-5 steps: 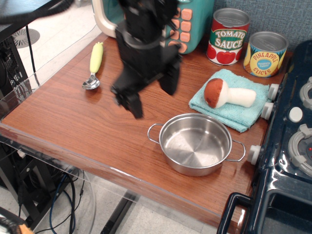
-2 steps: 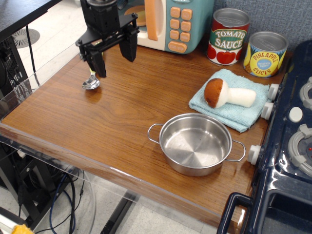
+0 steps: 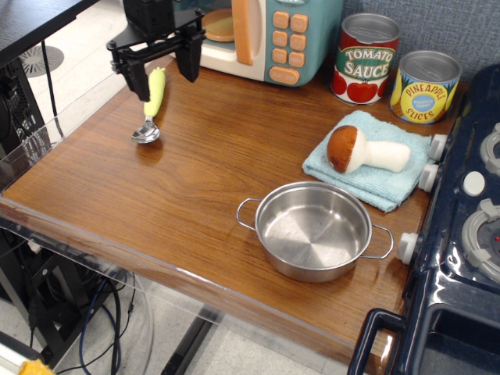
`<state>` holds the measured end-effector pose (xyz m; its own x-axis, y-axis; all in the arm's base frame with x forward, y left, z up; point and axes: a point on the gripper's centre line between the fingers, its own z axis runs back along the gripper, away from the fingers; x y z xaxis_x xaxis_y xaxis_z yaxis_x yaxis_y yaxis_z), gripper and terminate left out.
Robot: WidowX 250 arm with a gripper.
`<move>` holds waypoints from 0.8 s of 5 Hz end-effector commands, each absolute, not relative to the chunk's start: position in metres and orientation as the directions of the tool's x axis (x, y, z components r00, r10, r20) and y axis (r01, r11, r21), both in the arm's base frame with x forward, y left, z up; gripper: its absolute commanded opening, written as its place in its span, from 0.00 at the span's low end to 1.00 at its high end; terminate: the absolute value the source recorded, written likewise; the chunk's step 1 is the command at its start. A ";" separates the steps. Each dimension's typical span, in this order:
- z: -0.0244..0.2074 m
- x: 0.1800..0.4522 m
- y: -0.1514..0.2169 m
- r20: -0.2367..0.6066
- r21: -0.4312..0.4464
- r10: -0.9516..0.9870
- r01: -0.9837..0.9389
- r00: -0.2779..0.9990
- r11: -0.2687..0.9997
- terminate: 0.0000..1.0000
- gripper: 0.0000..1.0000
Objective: Move the spoon to the back left of the table.
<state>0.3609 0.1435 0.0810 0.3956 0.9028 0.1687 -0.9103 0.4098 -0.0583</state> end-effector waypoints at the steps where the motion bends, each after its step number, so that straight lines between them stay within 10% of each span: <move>1: 0.092 0.381 0.178 0.233 -0.063 0.826 -0.839 0.514 0.540 0.00 1.00; 4: 0.053 0.399 0.197 0.185 -0.043 0.762 -0.770 0.620 0.637 0.00 1.00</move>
